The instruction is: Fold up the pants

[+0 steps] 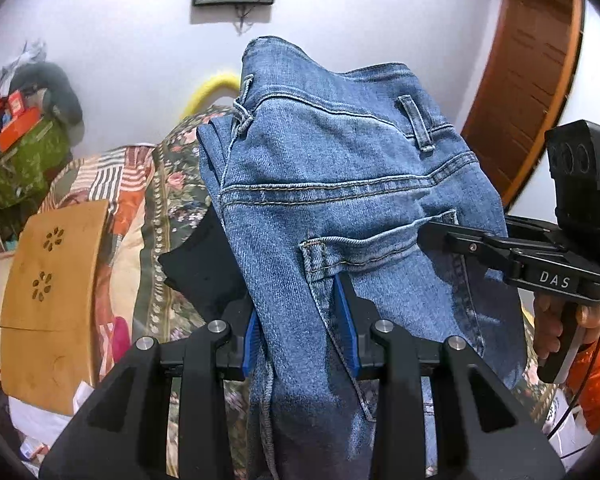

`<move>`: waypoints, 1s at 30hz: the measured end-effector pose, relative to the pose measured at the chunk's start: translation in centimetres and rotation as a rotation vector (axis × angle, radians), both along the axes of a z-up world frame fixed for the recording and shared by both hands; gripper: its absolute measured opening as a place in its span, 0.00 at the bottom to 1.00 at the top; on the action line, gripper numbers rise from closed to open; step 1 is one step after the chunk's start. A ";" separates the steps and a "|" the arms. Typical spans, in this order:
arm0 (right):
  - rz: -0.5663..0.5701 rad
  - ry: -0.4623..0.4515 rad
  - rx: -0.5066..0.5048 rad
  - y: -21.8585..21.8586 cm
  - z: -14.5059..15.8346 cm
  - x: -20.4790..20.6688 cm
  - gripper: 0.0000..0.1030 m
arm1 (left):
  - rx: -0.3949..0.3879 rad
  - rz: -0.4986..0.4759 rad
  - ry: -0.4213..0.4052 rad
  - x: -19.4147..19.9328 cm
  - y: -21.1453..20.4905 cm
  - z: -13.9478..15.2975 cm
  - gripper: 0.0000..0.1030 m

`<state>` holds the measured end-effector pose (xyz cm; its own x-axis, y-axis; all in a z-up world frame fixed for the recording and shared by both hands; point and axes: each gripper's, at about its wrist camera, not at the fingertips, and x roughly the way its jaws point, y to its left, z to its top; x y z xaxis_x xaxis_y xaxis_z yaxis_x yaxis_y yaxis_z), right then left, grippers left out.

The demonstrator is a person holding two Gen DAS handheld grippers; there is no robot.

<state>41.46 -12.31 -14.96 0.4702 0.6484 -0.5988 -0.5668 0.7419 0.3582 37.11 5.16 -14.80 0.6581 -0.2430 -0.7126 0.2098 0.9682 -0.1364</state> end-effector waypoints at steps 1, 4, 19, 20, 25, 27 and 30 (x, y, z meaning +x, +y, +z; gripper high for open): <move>0.005 0.003 -0.003 0.4 -0.3 0.4 0.24 | -0.005 0.005 0.003 0.6 0.6 -0.5 0.33; 0.021 0.026 -0.027 2.8 -2.1 3.2 0.24 | -0.005 0.031 0.023 3.1 2.2 -2.7 0.33; 0.014 0.201 -0.194 8.9 -13.2 13.5 0.24 | -0.085 0.073 0.246 15.2 7.1 -16.7 0.34; 0.007 0.224 -0.215 8.9 -14.0 13.7 0.24 | -0.091 0.071 0.267 15.5 7.1 -17.5 0.34; 0.004 0.266 -0.223 7.2 -14.6 12.6 0.29 | -0.058 0.102 0.265 14.6 6.7 -18.5 0.40; -0.014 0.242 -0.234 6.0 -13.4 11.5 0.30 | 0.020 0.130 0.222 13.0 6.3 -17.1 0.40; -0.049 0.198 -0.251 3.9 -11.4 9.7 0.30 | 0.047 0.138 0.217 11.6 6.8 -15.6 0.40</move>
<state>51.12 -8.38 -26.36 0.3551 0.4484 -0.8202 -0.4660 0.8456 0.2605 48.73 11.98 -30.43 0.5129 -0.1253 -0.8493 0.0464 0.9919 -0.1184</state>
